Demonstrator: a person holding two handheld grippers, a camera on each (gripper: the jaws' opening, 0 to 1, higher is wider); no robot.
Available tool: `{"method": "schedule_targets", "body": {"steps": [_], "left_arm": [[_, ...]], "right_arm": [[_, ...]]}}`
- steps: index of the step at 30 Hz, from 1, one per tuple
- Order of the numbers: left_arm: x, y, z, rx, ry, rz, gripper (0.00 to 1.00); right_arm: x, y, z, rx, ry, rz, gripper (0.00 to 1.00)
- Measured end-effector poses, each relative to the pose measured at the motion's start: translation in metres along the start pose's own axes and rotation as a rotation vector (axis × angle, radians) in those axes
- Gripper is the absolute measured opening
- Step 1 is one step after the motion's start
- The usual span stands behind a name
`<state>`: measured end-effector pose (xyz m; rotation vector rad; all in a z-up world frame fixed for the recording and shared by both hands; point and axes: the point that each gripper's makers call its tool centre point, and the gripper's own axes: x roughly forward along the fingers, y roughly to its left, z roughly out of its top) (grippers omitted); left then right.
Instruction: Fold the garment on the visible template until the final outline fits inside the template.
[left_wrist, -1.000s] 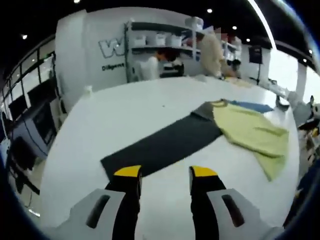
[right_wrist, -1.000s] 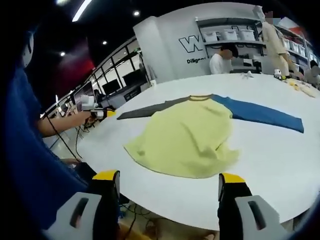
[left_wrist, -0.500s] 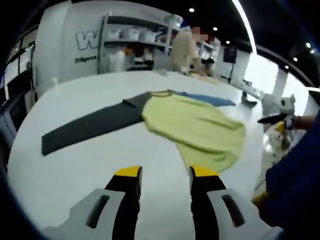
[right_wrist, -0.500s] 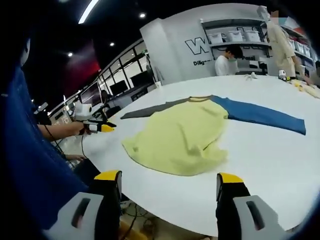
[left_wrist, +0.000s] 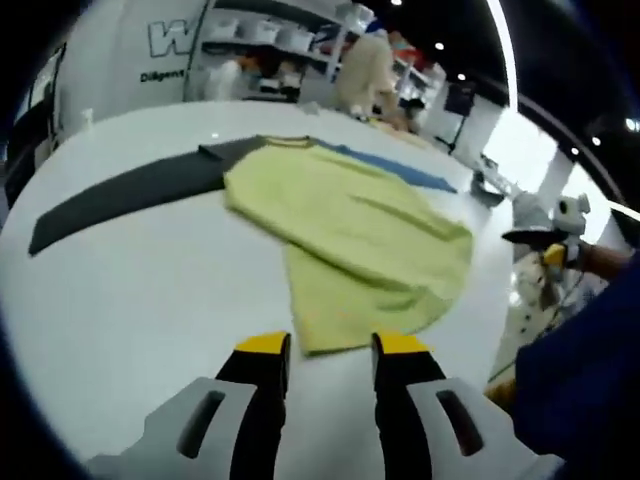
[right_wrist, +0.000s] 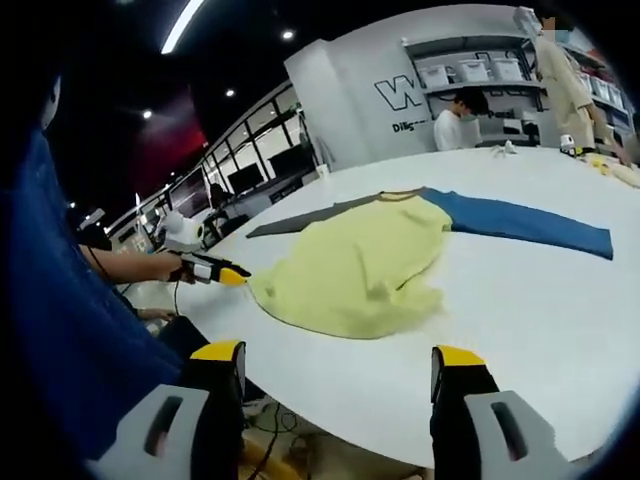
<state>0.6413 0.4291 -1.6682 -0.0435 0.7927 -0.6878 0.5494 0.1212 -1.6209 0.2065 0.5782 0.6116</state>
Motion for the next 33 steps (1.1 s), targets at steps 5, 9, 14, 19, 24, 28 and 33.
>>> {"method": "schedule_targets", "body": {"steps": [5, 9, 14, 19, 24, 28, 33], "left_arm": [[0.004, 0.002, 0.002, -0.092, 0.003, 0.013, 0.29], [0.007, 0.001, 0.000, -0.135, 0.006, 0.025, 0.25], [0.008, 0.007, -0.003, -0.140, 0.000, 0.070, 0.12], [0.005, 0.010, -0.006, -0.123, 0.000, 0.115, 0.04], [-0.006, 0.005, -0.002, -0.121, -0.024, 0.140, 0.04], [-0.011, 0.002, 0.002, -0.122, -0.029, 0.141, 0.04], [-0.032, 0.004, 0.007, -0.128, -0.057, 0.151, 0.03]], "right_arm": [[-0.007, -0.005, -0.004, 0.008, -0.002, -0.003, 0.74], [-0.011, -0.014, -0.007, 0.017, 0.000, -0.008, 0.74], [-0.010, -0.017, -0.004, 0.017, 0.004, -0.001, 0.74], [-0.007, -0.021, 0.003, 0.008, 0.006, 0.016, 0.74], [0.000, -0.026, 0.008, -0.006, 0.014, 0.040, 0.73], [0.005, -0.026, 0.009, -0.013, 0.021, 0.051, 0.70], [0.019, -0.032, 0.018, -0.037, 0.026, 0.070, 0.64]]}}
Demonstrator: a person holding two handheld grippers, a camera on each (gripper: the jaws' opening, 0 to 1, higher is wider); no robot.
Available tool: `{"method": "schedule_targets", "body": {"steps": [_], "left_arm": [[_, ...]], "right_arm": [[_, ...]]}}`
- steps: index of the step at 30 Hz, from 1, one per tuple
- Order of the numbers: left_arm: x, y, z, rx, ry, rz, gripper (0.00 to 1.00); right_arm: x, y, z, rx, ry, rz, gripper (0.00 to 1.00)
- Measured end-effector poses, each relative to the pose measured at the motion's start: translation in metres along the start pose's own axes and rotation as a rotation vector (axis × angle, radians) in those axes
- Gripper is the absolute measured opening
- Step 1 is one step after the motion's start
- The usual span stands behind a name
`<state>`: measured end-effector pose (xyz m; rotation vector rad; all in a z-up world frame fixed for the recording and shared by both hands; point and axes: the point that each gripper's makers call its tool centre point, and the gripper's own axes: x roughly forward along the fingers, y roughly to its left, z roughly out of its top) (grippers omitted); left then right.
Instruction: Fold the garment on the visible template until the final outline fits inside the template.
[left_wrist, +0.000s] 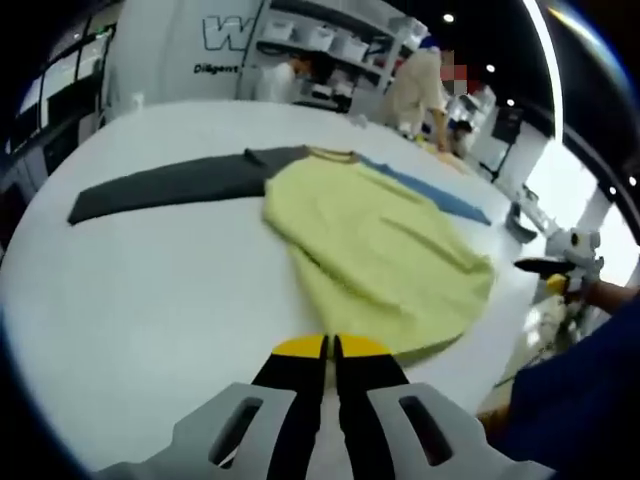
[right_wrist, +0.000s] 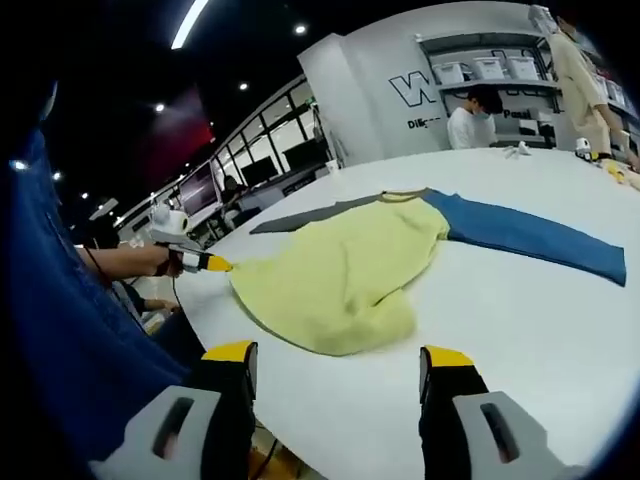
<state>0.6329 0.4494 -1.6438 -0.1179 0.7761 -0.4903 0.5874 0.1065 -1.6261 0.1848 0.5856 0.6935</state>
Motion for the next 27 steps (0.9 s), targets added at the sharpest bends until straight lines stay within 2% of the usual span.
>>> {"method": "schedule_targets", "body": {"steps": [3, 6, 10, 15, 21, 27], "left_arm": [[-0.019, 0.001, 0.004, -0.003, -0.016, 0.009, 0.03], [-0.029, -0.001, 0.009, -0.017, -0.026, 0.007, 0.03], [-0.037, -0.004, 0.016, -0.042, -0.058, -0.006, 0.03], [-0.042, -0.008, 0.030, -0.012, -0.080, -0.010, 0.04], [-0.042, -0.008, 0.030, 0.011, -0.067, -0.001, 0.04], [-0.043, -0.005, 0.031, 0.016, -0.077, 0.006, 0.04]], "right_arm": [[0.016, -0.008, 0.005, 0.016, 0.001, 0.025, 0.63], [0.022, -0.013, 0.005, 0.038, 0.019, 0.021, 0.61], [0.032, -0.013, 0.002, 0.055, 0.033, 0.049, 0.59], [0.049, -0.008, -0.006, 0.045, 0.082, 0.119, 0.56], [0.057, -0.005, -0.010, 0.065, 0.106, 0.174, 0.53], [0.056, 0.002, -0.013, 0.067, 0.124, 0.210, 0.37]]}}
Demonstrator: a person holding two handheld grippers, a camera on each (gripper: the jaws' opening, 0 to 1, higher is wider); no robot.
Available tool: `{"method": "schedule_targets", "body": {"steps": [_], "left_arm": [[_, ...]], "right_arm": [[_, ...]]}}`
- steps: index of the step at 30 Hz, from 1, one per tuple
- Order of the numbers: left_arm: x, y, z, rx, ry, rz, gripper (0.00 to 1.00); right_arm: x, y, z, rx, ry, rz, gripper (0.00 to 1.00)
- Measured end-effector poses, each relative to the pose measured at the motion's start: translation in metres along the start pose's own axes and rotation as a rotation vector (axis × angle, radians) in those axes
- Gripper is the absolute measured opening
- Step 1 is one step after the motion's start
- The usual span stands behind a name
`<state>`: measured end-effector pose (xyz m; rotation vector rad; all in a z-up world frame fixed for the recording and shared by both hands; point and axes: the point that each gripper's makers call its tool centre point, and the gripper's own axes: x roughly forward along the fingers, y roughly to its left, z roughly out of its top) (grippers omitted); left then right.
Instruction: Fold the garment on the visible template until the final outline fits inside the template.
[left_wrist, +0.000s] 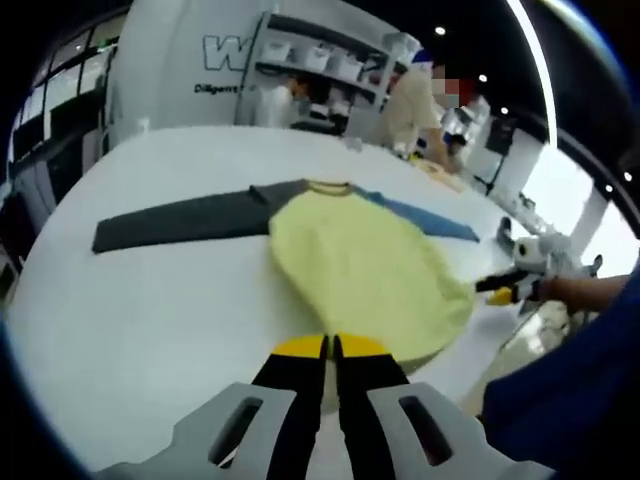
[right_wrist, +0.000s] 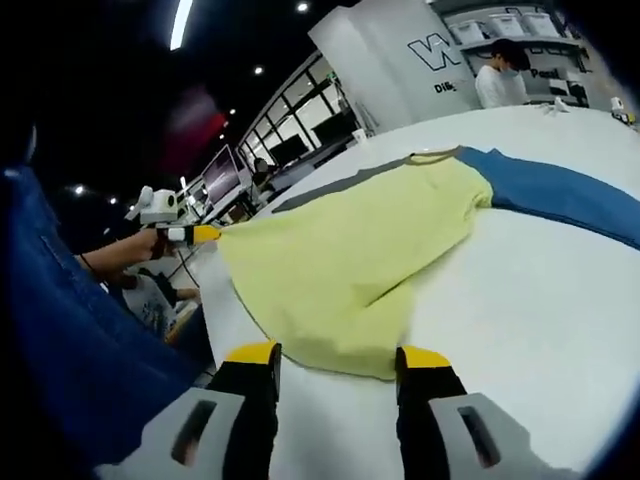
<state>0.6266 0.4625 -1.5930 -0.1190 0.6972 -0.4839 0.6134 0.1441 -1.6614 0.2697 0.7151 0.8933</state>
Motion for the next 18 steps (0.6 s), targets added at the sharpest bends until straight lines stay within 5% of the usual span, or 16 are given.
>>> {"method": "schedule_targets", "body": {"steps": [8, 18], "left_arm": [[0.001, 0.004, -0.001, 0.007, 0.003, 0.007, 0.04], [0.003, 0.006, -0.008, -0.002, 0.015, 0.005, 0.04]], "right_arm": [[-0.006, 0.008, 0.008, 0.050, -0.035, 0.010, 0.00], [-0.018, 0.017, 0.006, 0.087, -0.023, -0.022, 0.00]]}}
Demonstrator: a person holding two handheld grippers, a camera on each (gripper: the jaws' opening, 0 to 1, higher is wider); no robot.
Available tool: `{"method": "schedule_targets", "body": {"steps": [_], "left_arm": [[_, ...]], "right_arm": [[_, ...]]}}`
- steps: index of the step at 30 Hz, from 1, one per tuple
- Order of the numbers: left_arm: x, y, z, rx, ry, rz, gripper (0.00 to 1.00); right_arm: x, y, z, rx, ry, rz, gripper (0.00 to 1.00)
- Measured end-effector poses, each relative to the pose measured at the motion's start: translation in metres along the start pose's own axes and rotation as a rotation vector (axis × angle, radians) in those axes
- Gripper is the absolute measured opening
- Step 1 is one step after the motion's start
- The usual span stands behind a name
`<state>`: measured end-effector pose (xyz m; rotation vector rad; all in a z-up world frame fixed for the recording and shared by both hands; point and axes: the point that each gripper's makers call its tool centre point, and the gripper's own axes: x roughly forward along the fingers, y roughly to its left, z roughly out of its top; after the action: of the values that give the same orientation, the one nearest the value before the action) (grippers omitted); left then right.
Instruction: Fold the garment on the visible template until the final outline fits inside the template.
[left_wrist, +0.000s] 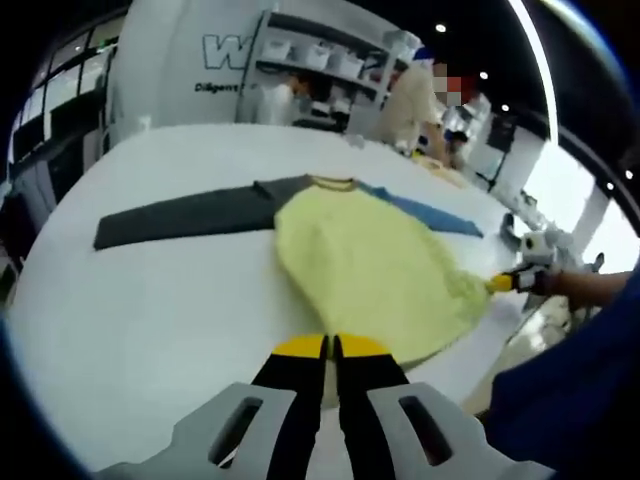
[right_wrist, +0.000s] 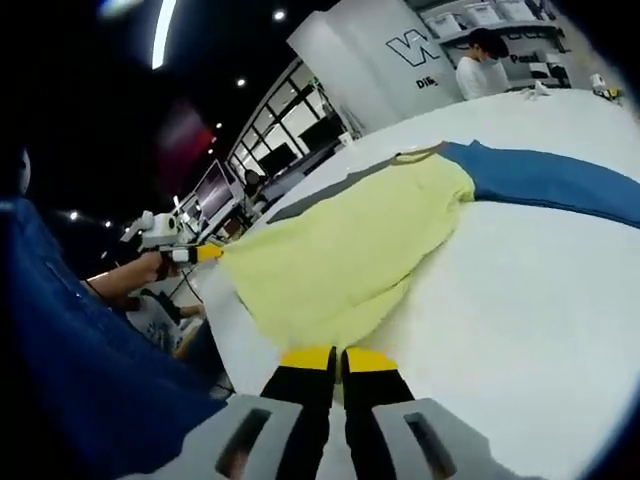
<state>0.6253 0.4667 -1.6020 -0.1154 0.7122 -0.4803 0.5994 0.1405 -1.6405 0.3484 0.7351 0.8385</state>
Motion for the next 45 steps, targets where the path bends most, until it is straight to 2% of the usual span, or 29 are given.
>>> {"method": "schedule_targets", "body": {"steps": [1, 3, 6, 11, 14, 17, 20, 21, 23, 26, 28, 35, 45], "left_arm": [[0.000, 0.000, 0.000, -0.001, -0.002, -0.002, 0.04], [-0.001, -0.001, 0.000, -0.003, -0.004, -0.009, 0.04], [-0.001, -0.002, 0.000, -0.005, -0.005, -0.016, 0.04], [0.002, -0.003, -0.009, -0.015, 0.005, -0.027, 0.03], [0.002, -0.004, -0.015, -0.017, 0.020, -0.028, 0.03], [0.003, -0.004, -0.030, -0.026, 0.038, -0.032, 0.03], [0.003, -0.004, -0.033, -0.029, 0.041, -0.032, 0.03], [0.000, -0.005, -0.046, -0.051, 0.056, -0.028, 0.03], [0.000, -0.006, -0.051, -0.056, 0.061, -0.026, 0.03], [0.001, -0.005, -0.054, -0.057, 0.063, -0.025, 0.03], [0.001, -0.005, -0.065, -0.067, 0.078, -0.020, 0.03], [-0.002, -0.008, -0.082, -0.070, 0.100, -0.022, 0.03], [-0.005, -0.013, -0.092, -0.089, 0.108, -0.021, 0.03]], "right_arm": [[-0.003, 0.003, 0.002, 0.002, -0.008, 0.001, 0.00], [-0.013, 0.013, 0.016, 0.047, -0.082, 0.009, 0.00], [-0.026, 0.016, 0.023, 0.071, -0.125, -0.008, 0.00], [-0.036, 0.014, 0.017, 0.082, -0.125, -0.038, 0.00], [-0.035, 0.010, 0.009, 0.087, -0.108, -0.060, 0.00], [-0.031, 0.005, -0.005, 0.120, -0.094, -0.095, 0.00], [-0.030, 0.004, -0.007, 0.130, -0.094, -0.103, 0.00], [-0.026, 0.001, -0.017, 0.147, -0.079, -0.113, 0.00], [-0.023, -0.004, -0.026, 0.150, -0.055, -0.123, 0.00], [-0.023, -0.003, -0.030, 0.150, -0.043, -0.129, 0.00], [-0.024, -0.002, -0.035, 0.150, -0.032, -0.136, 0.00], [-0.031, 0.005, -0.046, 0.183, -0.032, -0.142, 0.00], [-0.034, 0.003, -0.054, 0.204, -0.035, -0.141, 0.00]]}}
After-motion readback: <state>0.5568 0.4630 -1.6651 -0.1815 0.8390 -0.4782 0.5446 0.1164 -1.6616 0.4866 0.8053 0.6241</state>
